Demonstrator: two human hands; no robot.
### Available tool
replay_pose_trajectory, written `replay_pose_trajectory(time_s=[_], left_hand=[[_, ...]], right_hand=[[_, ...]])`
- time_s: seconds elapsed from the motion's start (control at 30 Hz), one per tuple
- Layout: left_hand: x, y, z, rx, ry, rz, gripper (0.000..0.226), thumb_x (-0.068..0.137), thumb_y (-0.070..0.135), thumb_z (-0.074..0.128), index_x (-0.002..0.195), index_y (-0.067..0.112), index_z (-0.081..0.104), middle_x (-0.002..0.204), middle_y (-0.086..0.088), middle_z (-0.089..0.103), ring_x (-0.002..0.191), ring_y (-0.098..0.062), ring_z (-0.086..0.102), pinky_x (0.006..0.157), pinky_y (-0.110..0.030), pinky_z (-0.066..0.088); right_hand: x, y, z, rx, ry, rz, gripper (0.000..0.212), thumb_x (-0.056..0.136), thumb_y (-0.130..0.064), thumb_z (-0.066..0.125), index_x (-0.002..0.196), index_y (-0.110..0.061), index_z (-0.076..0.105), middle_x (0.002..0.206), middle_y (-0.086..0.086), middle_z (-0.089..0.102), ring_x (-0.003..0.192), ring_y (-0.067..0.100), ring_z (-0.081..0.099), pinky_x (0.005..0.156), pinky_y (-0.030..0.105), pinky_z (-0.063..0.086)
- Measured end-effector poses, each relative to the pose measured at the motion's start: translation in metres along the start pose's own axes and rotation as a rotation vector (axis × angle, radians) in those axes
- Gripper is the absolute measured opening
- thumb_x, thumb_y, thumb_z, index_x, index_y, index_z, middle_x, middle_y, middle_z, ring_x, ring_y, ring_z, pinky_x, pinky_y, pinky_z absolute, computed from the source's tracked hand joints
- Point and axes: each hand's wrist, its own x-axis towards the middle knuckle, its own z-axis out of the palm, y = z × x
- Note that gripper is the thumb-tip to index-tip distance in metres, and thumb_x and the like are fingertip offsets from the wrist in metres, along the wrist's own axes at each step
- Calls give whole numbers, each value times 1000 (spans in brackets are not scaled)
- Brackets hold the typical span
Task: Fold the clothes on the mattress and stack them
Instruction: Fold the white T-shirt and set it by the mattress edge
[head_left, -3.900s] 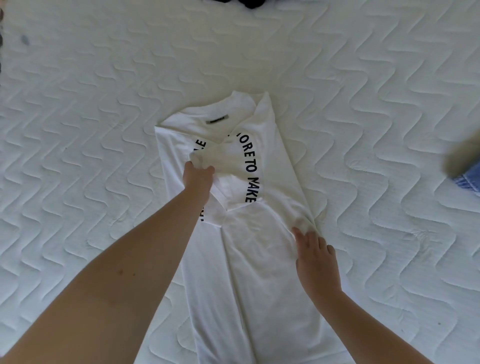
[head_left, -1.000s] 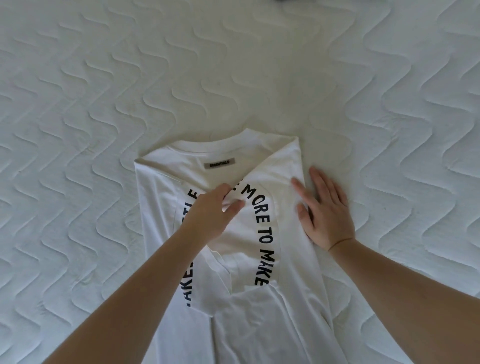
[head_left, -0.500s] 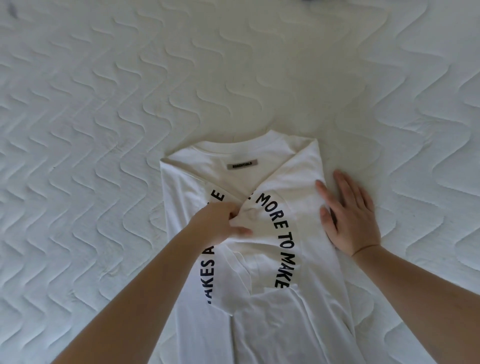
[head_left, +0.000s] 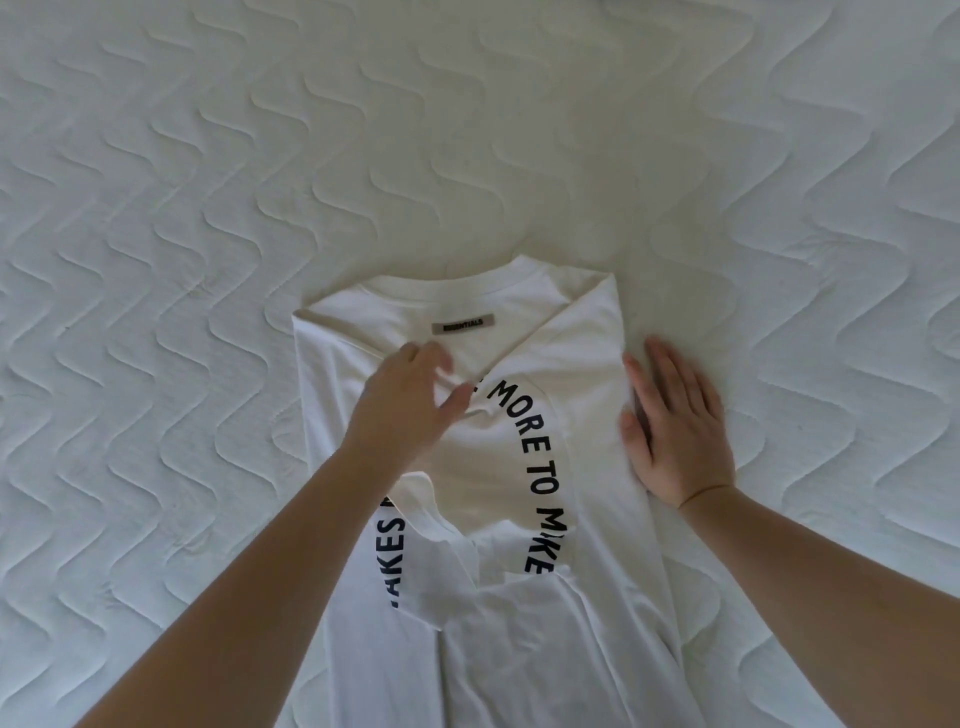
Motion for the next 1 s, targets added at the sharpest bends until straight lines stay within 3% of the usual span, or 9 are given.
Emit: replay_pose_trajectory(time_s=[0.1, 0.2, 0.3, 0.37, 0.43, 0.57, 0.77, 0.87, 1.0], left_hand=[[39, 51, 12, -50, 34, 180, 33, 95, 32, 57, 123, 14, 58, 118, -4, 58, 107, -24, 55, 89, -32, 41], [79, 91, 31, 185, 40, 248, 40, 97, 39, 52, 129, 14, 54, 127, -6, 53, 117, -26, 49, 94, -35, 36], [111, 111, 40, 401, -6, 188, 41, 98, 45, 46, 123, 14, 57, 126, -9, 51, 120, -29, 46, 96, -40, 35], [125, 121, 37, 319, -109, 183, 29, 98, 41, 47, 101, 16, 61, 116, -10, 54, 114, -30, 49, 88, -36, 36], [136, 131, 35, 165, -209, 210, 23, 98, 33, 52, 80, 18, 52, 101, -9, 58, 105, -29, 55, 79, -31, 38], [144, 142, 39, 105, -240, 231, 13, 96, 25, 56, 87, 17, 56, 92, -7, 60, 91, -26, 56, 82, -34, 47], [140, 135, 59, -39, -85, 178, 16, 93, 26, 60, 102, 13, 62, 97, -1, 63, 94, -25, 57, 81, -33, 43], [132, 130, 72, 40, 50, 240, 18, 96, 26, 55, 108, 13, 59, 107, -5, 59, 105, -27, 53, 88, -36, 35], [126, 129, 78, 102, 170, 273, 21, 96, 30, 54, 112, 16, 55, 111, -5, 53, 105, -26, 50, 89, -36, 33]], right_hand=[[0, -1, -2, 35, 12, 18, 65, 94, -37, 29, 151, -7, 27, 157, 14, 29, 146, 24, 24, 120, 39, 13], [-1, -1, -2, 63, 18, 19, 67, 94, -39, 29, 150, -1, 29, 157, 14, 30, 145, 24, 25, 119, 40, 14], [-1, 0, -2, 81, 29, 8, 66, 95, -39, 30, 150, -3, 30, 157, 14, 30, 145, 24, 26, 119, 41, 17], [0, 0, -3, 95, 38, -5, 64, 95, -39, 30, 150, -5, 31, 157, 13, 31, 145, 24, 26, 120, 41, 17], [-1, 0, -3, 111, 45, -9, 63, 96, -38, 31, 150, -5, 32, 157, 13, 31, 145, 24, 27, 120, 41, 17], [-1, 0, -4, 144, 64, 2, 62, 96, -37, 30, 148, -4, 35, 156, 14, 33, 144, 25, 30, 119, 43, 20], [-1, 1, -2, 143, 69, -15, 60, 97, -37, 29, 151, -9, 30, 156, 14, 32, 145, 25, 27, 120, 42, 18], [-2, 3, 2, 129, 71, -27, 57, 98, -37, 28, 151, -16, 28, 157, 13, 30, 147, 24, 24, 121, 40, 14], [-1, 4, 3, 123, 71, -36, 56, 99, -35, 27, 151, -16, 28, 157, 13, 30, 147, 24, 24, 122, 39, 12]])
